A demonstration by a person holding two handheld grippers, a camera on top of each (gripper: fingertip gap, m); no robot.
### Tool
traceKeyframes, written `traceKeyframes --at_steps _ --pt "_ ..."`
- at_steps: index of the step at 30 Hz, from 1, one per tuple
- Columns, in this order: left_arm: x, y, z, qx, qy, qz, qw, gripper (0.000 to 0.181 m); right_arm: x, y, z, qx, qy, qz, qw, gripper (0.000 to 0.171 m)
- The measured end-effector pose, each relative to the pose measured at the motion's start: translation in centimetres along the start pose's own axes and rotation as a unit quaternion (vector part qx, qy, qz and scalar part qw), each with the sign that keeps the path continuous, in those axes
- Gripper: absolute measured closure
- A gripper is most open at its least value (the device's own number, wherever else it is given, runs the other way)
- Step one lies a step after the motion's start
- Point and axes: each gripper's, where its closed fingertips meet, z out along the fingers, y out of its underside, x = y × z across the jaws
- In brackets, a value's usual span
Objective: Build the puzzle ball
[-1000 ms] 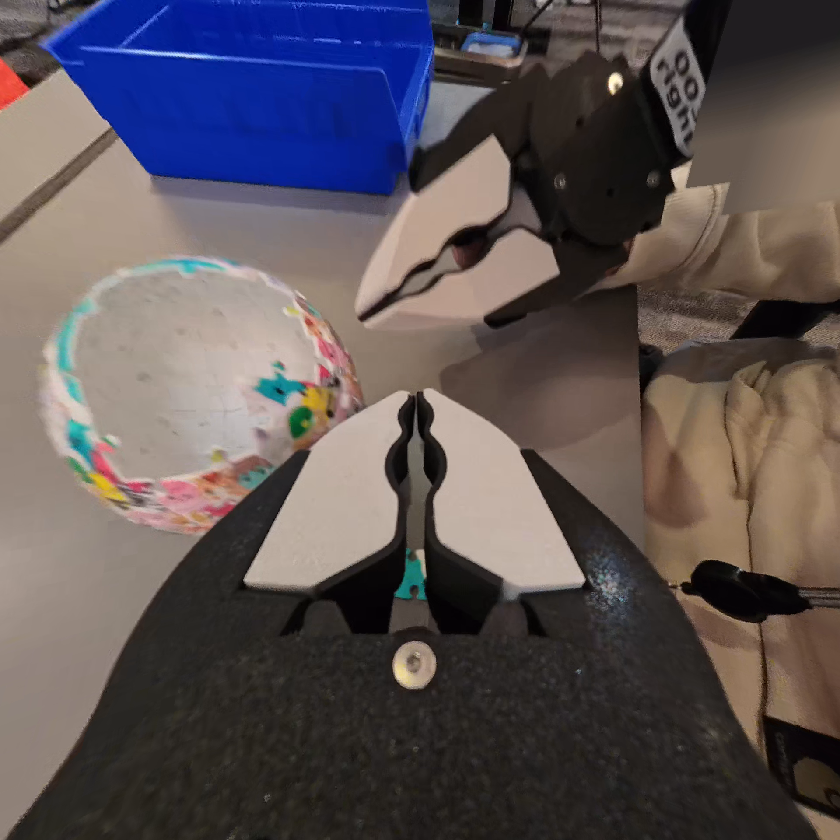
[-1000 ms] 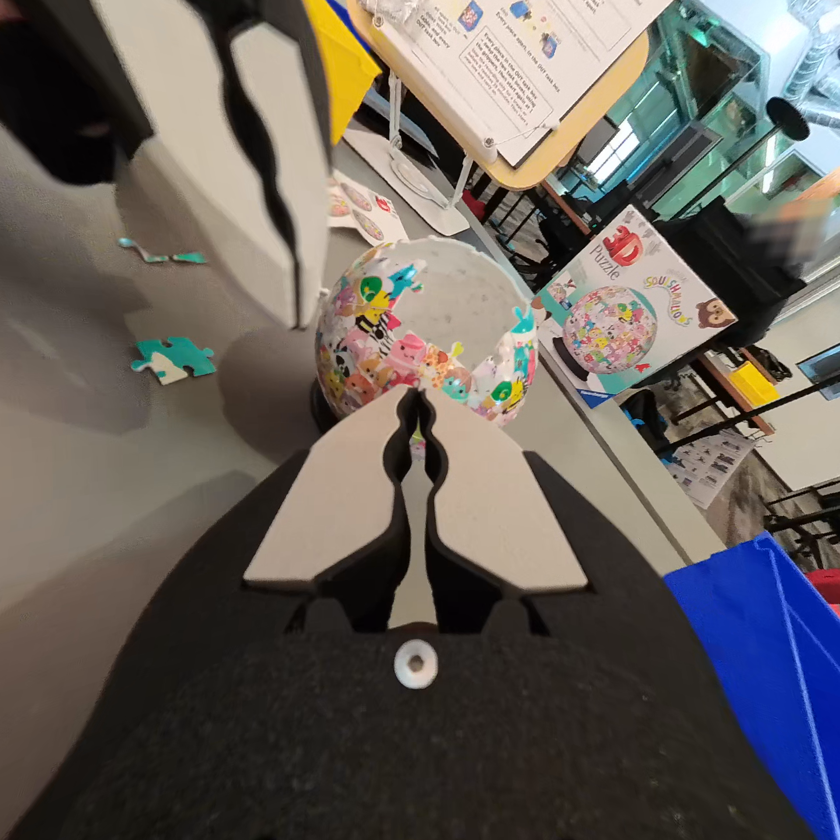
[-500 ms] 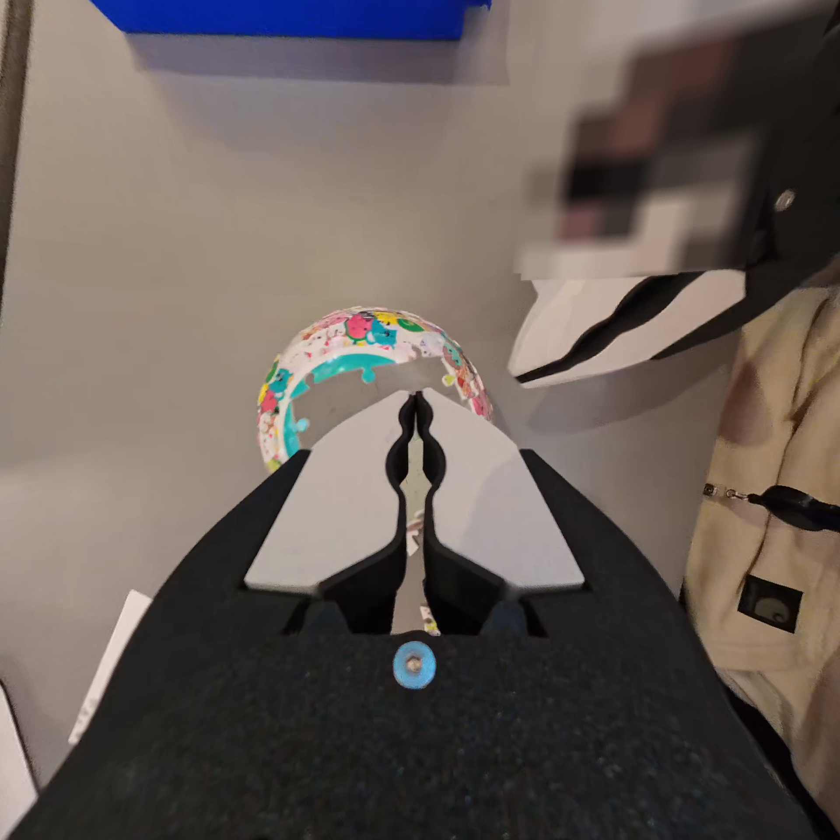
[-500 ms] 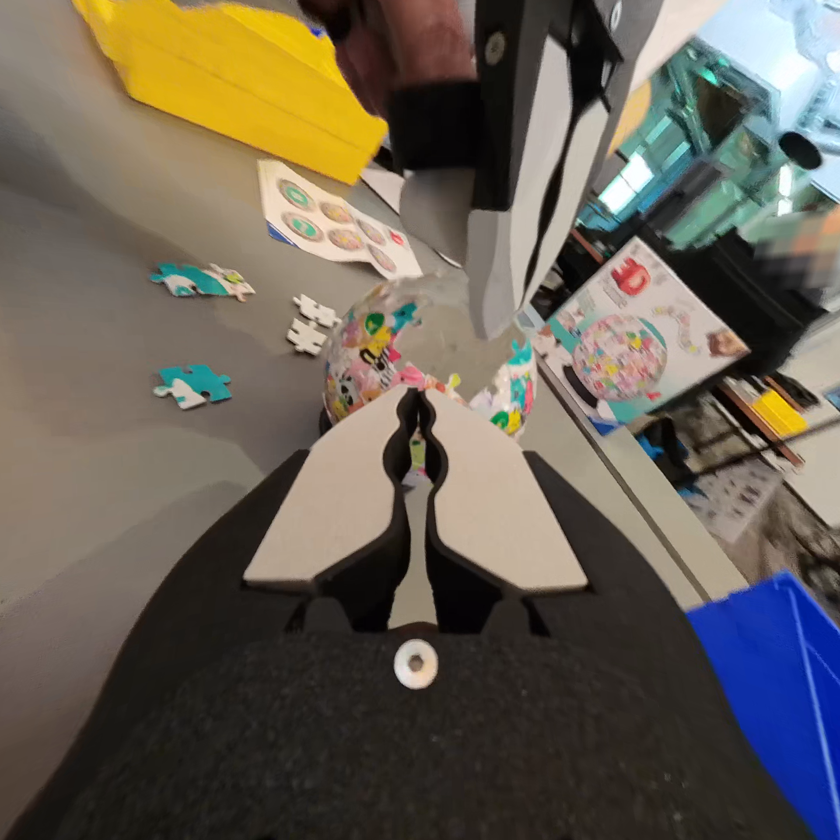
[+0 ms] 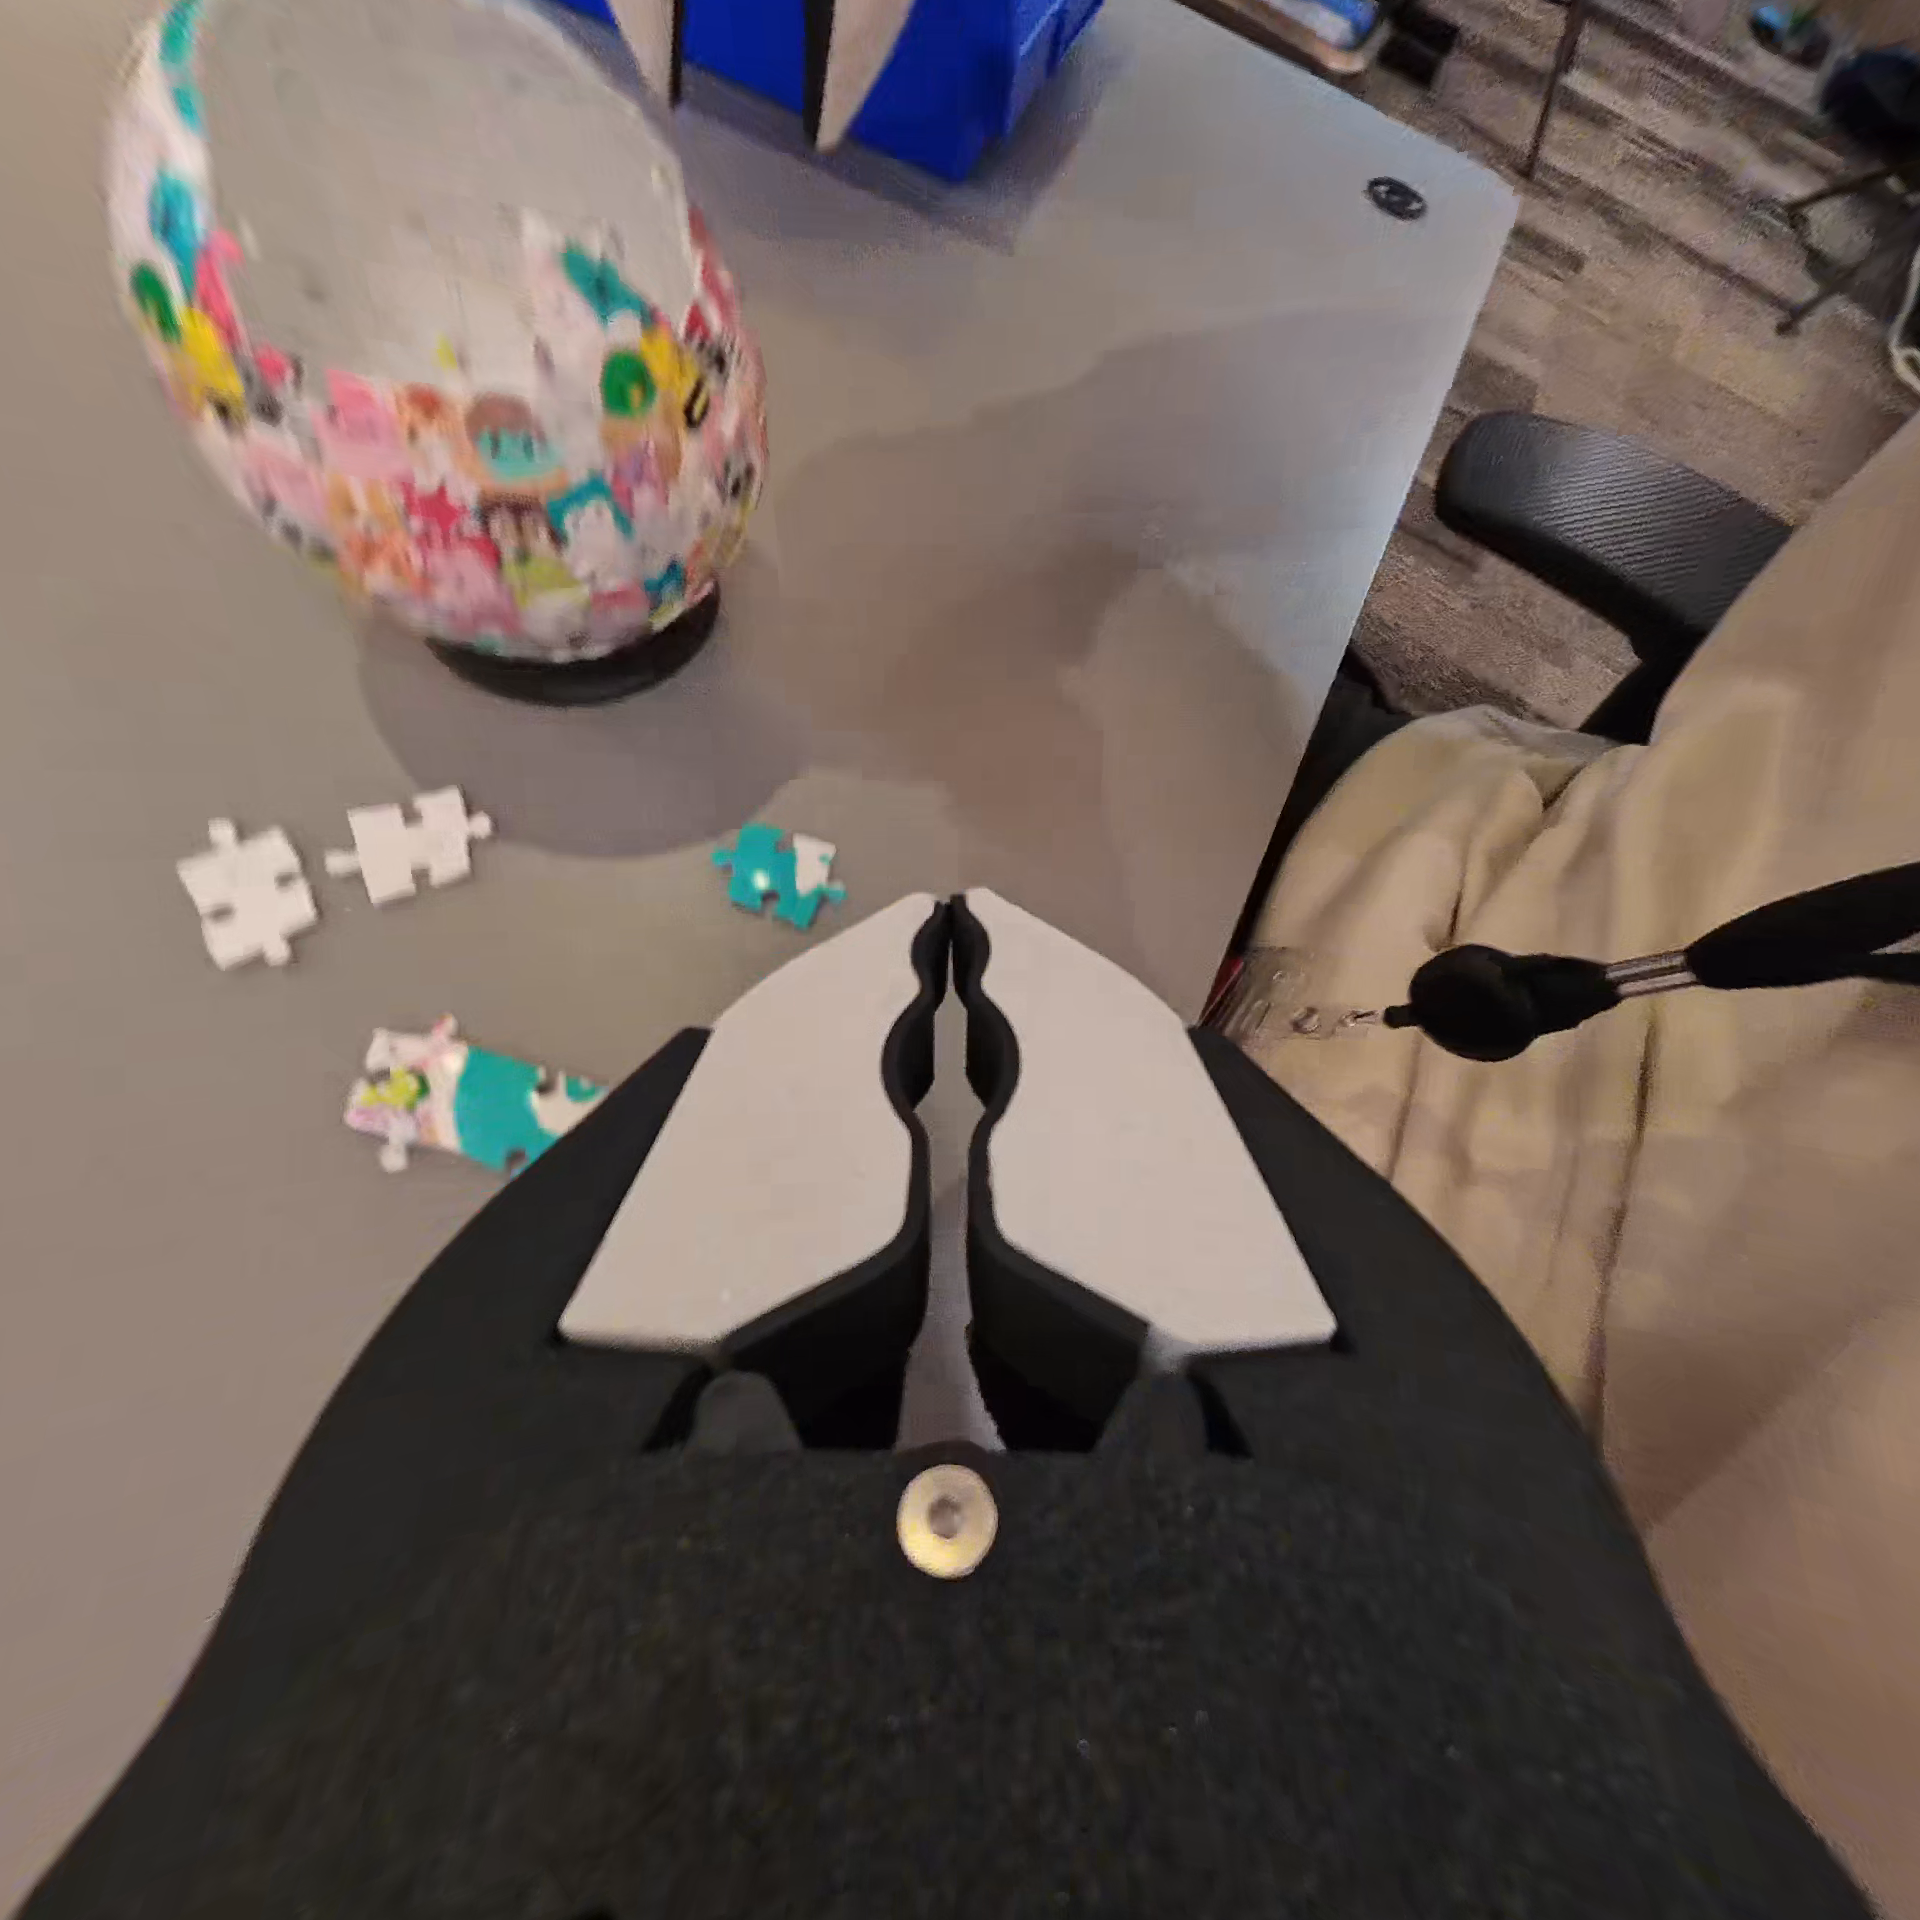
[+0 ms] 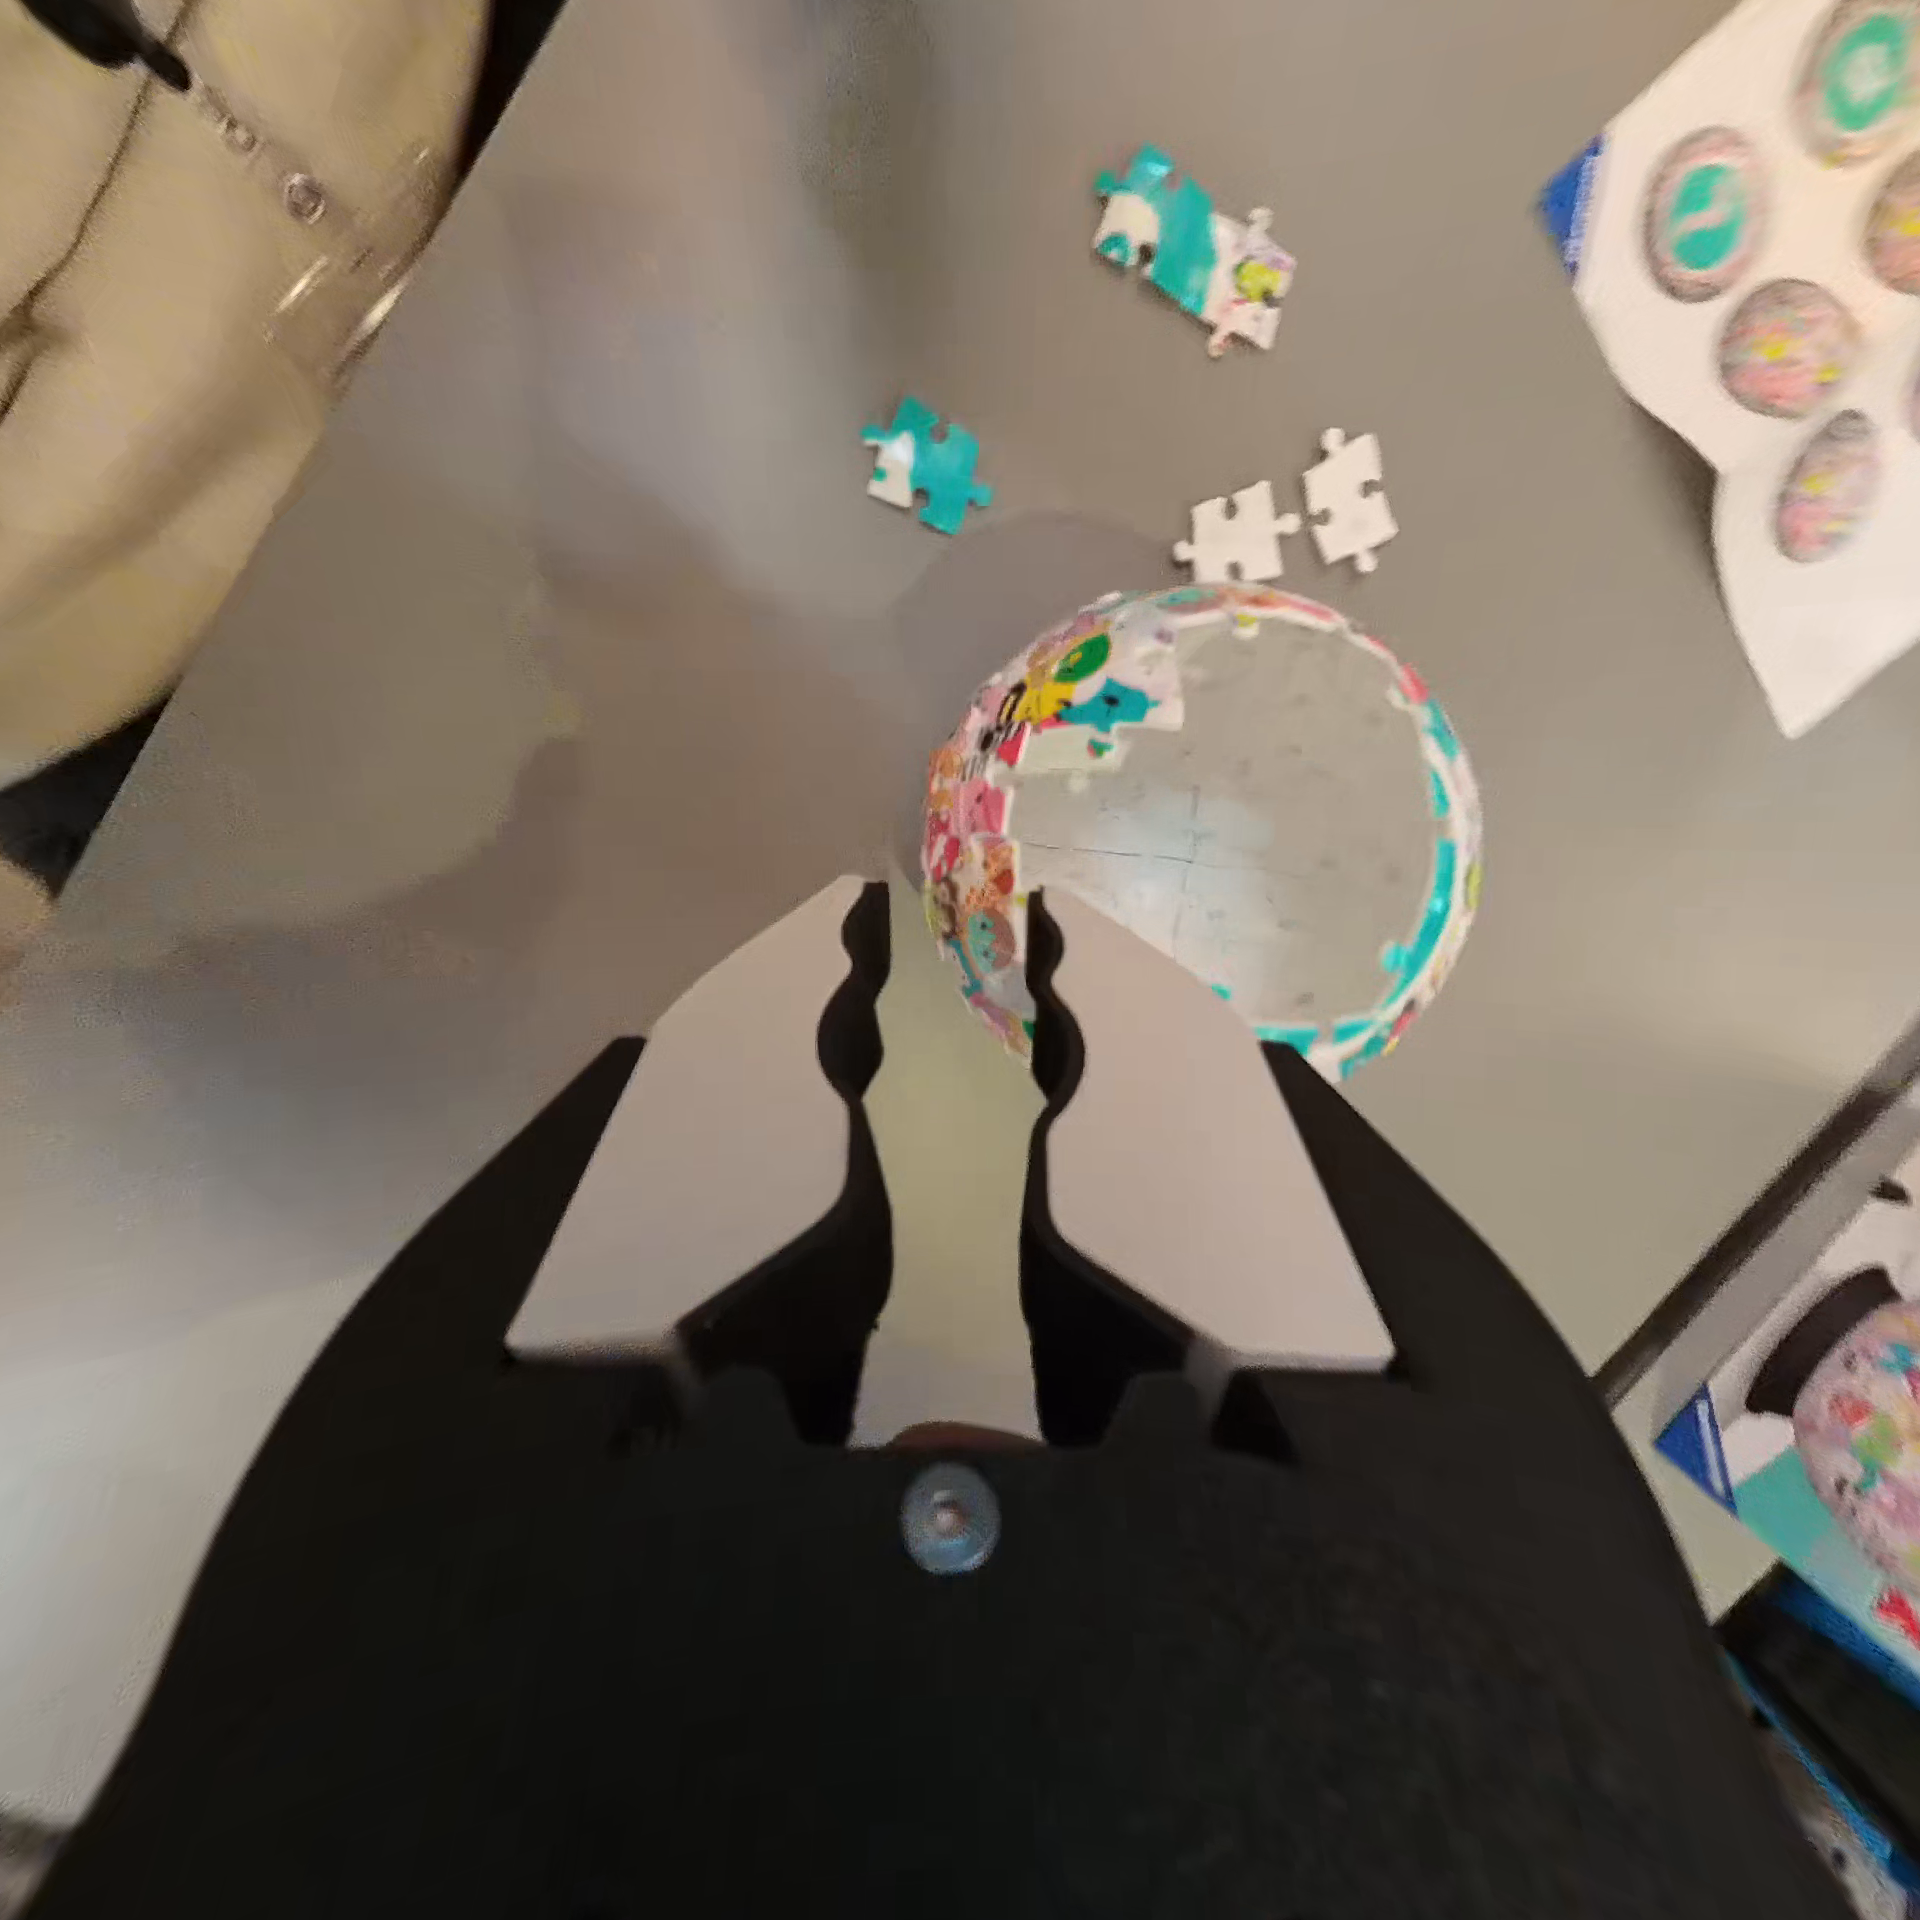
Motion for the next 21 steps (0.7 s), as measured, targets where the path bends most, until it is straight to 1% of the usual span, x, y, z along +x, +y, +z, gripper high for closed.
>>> traceKeyframes --at_steps 2,5,8,11,18,21 --pt "0.3 1.5 -0.2 0.016 -0.010 -0.016 1.000 0.181 0.2 0.0 0.4 -0.029 -0.033 -0.015 0.999 0.153" --pt "1.0 2.6 -0.4 0.046 -0.010 -0.035 0.998 0.181 1.1 0.3 0.5 -0.075 -0.062 -0.018 0.995 0.153" --pt "1.8 3.7 -0.8 0.041 -0.011 -0.033 0.999 0.181 1.0 -0.3 0.5 -0.091 -0.113 0.002 0.989 0.153" --pt "2.2 4.5 -1.3 0.033 -0.021 -0.020 0.999 0.181 1.1 -0.1 1.1 -0.122 -0.136 0.004 0.983 0.153" --pt "2.4 4.5 -2.1 0.039 -0.023 -0.015 0.999 0.181 0.6 0.1 1.9 -0.141 -0.178 0.016 0.974 0.154" --pt "2.4 4.4 -2.2 0.037 -0.023 -0.010 0.999 0.181 0.4 0.4 2.1 -0.158 -0.182 0.009 0.970 0.156"
